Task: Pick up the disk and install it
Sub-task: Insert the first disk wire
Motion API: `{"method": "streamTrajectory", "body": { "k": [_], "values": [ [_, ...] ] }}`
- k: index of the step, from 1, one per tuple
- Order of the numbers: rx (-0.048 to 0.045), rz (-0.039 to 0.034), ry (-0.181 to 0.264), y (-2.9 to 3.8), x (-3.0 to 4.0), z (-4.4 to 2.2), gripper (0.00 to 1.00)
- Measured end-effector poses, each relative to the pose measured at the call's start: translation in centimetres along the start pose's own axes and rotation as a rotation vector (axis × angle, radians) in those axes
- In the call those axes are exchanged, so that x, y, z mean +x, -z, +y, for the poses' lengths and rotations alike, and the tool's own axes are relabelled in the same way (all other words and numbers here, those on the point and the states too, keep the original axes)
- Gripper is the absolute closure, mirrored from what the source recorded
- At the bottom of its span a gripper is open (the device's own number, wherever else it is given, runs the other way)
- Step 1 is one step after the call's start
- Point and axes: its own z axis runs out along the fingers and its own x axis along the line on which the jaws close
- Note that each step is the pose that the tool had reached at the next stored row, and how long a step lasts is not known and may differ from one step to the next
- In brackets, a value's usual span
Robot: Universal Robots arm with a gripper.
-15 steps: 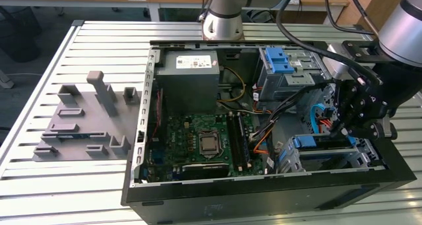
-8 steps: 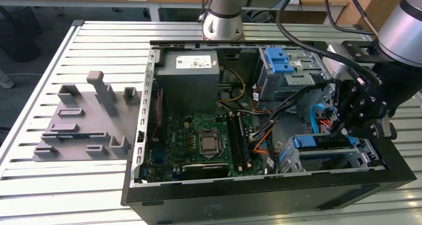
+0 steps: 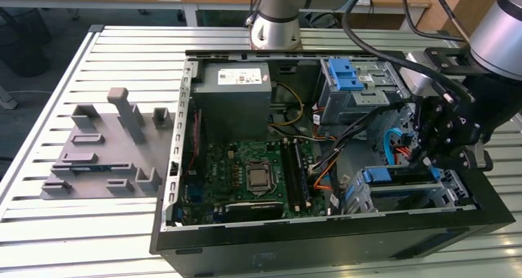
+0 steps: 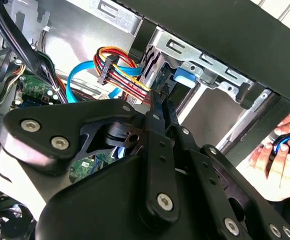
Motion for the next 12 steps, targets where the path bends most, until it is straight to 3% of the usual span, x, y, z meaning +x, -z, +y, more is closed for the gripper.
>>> {"method": "streamTrajectory", "body": {
  "k": [4, 8, 12],
  "values": [
    [-0.0001, -0.0011, 0.000, 0.08, -0.01, 0.00, 0.84],
    [-0.0021, -0.0235, 0.000, 0.04, 0.01, -0.01, 0.84],
    [-0.0026, -0.0257, -0.011, -0.10, 0.11, -0.07, 0.84]
  ]
}}
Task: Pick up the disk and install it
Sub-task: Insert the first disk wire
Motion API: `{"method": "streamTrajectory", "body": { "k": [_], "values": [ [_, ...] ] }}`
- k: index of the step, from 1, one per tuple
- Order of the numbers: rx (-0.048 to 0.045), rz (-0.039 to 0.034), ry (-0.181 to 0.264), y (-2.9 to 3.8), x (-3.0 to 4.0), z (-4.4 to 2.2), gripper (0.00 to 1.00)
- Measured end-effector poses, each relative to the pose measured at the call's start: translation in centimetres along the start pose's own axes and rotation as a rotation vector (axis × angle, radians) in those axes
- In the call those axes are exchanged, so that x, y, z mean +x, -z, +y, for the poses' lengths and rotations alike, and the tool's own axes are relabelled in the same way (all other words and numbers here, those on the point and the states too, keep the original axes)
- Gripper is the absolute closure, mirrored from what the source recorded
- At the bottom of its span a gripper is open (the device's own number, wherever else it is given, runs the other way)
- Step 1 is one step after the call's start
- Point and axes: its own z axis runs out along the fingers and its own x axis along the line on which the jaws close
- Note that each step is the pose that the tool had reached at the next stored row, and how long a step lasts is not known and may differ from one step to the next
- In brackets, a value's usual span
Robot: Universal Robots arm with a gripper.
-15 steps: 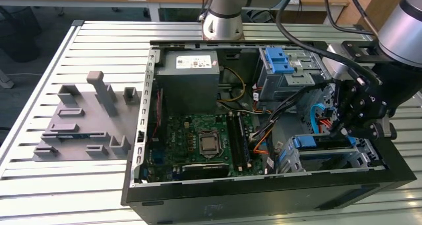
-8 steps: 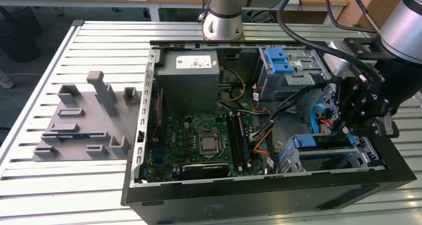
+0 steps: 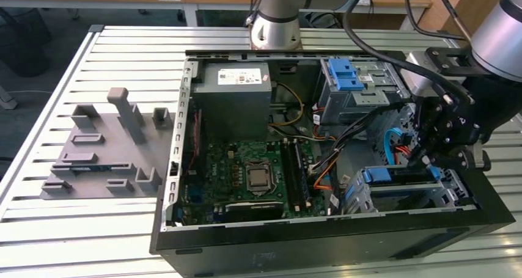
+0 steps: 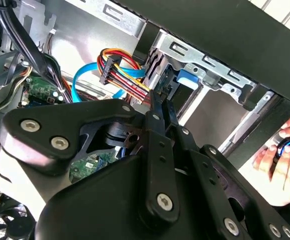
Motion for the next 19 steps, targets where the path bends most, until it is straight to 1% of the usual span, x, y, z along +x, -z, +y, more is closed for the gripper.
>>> {"method": "streamTrajectory", "body": {
  "k": [4, 9, 19],
  "values": [
    [-0.0013, -0.0004, -0.012, -0.08, 0.06, -0.02, 0.84],
    [-0.0025, -0.0021, -0.012, -0.12, 0.15, -0.04, 0.84],
    [-0.0037, -0.0024, -0.005, -0.12, 0.39, -0.11, 0.84]
  ]
}}
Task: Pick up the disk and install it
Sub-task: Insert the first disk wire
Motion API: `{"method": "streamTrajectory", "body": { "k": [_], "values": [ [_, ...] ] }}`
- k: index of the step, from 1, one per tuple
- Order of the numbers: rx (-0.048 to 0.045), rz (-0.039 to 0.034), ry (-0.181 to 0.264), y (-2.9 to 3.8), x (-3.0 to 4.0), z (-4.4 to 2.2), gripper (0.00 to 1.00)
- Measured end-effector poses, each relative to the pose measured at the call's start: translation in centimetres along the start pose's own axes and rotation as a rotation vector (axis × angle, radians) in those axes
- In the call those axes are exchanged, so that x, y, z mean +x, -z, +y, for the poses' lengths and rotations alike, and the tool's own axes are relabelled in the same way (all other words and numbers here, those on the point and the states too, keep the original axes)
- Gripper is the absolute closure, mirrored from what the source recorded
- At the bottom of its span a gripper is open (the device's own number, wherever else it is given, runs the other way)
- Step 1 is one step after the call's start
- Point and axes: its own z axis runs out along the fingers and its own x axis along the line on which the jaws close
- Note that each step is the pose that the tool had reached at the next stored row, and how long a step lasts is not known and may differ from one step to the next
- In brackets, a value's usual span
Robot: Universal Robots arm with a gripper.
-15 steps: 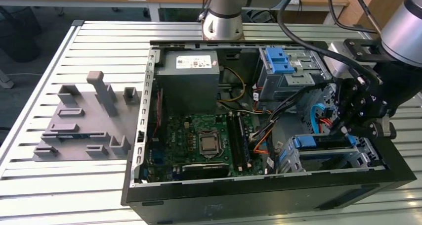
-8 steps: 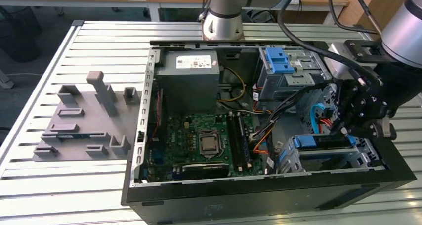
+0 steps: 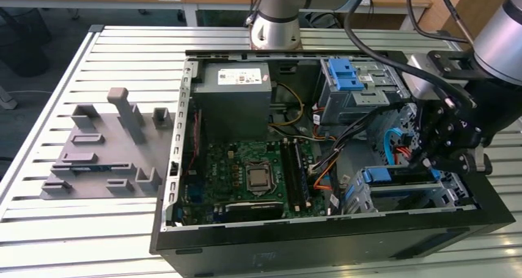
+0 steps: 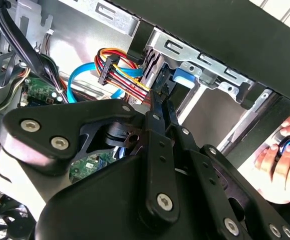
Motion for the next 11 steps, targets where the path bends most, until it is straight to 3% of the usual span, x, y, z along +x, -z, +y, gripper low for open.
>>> {"method": "streamTrajectory", "body": {
  "k": [11],
  "values": [
    [0.0002, 0.0000, 0.021, -0.20, 0.01, 0.00, 0.84]
  ]
}}
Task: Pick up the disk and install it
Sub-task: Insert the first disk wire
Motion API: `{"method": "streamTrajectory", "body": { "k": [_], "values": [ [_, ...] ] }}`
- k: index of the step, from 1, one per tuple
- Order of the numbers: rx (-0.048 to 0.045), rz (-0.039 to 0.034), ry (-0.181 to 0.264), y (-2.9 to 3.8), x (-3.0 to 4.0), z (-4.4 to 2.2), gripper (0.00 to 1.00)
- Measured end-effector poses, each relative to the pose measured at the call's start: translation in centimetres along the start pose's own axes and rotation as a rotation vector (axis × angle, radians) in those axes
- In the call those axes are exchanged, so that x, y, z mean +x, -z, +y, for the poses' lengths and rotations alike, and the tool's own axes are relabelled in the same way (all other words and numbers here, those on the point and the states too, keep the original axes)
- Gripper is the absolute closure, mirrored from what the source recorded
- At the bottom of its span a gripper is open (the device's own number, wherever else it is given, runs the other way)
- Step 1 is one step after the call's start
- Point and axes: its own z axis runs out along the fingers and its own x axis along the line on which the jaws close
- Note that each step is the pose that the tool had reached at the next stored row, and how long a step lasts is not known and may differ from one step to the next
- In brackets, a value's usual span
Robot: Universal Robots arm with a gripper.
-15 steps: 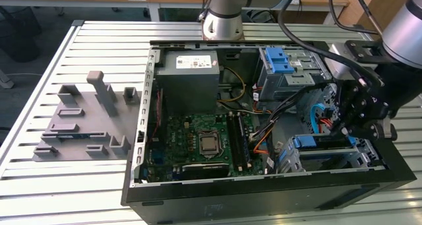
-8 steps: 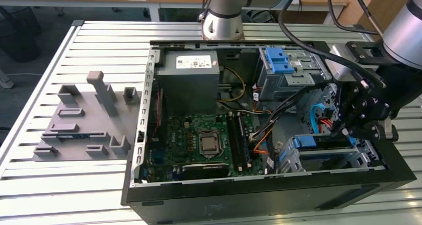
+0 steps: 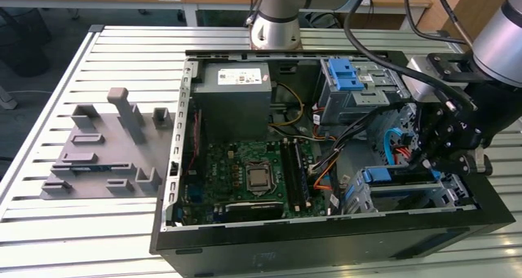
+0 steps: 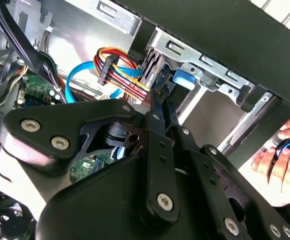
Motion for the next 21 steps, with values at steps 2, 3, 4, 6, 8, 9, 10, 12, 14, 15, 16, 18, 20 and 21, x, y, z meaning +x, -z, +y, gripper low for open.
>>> {"method": "streamTrajectory", "body": {
  "k": [2, 3, 4, 6, 8, 9, 10, 12, 14, 15, 16, 18, 20, 21],
  "values": [
    [-0.0003, 0.0002, 0.001, -0.08, 0.00, 0.00, 0.84],
    [-0.0006, 0.0000, 0.001, -0.14, 0.00, 0.00, 0.84],
    [-0.0010, 0.0001, 0.001, -0.18, 0.00, 0.01, 0.84],
    [-0.0023, -0.0001, 0.001, -0.29, 0.00, 0.00, 0.84],
    [-0.0029, 0.0004, 0.001, -0.32, 0.00, 0.00, 0.84],
    [-0.0030, 0.0006, 0.001, -0.31, 0.00, 0.00, 0.84],
    [-0.0029, 0.0005, 0.001, -0.32, 0.00, 0.00, 0.84],
    [-0.0029, 0.0003, 0.001, -0.34, 0.00, 0.00, 0.84],
    [-0.0031, 0.0000, 0.001, -0.35, 0.00, 0.00, 0.82],
    [-0.0031, -0.0005, 0.001, -0.32, 0.00, 0.00, 0.82],
    [-0.0030, -0.0005, 0.001, -0.21, 0.00, 0.00, 0.76],
    [-0.0030, 0.0000, 0.001, 0.10, 0.00, 0.00, 0.76],
    [-0.0029, 0.0002, 0.001, 0.49, -0.01, 0.00, 0.76],
    [-0.0030, 0.0001, 0.001, 0.67, -0.01, 0.00, 0.76]
  ]
}}
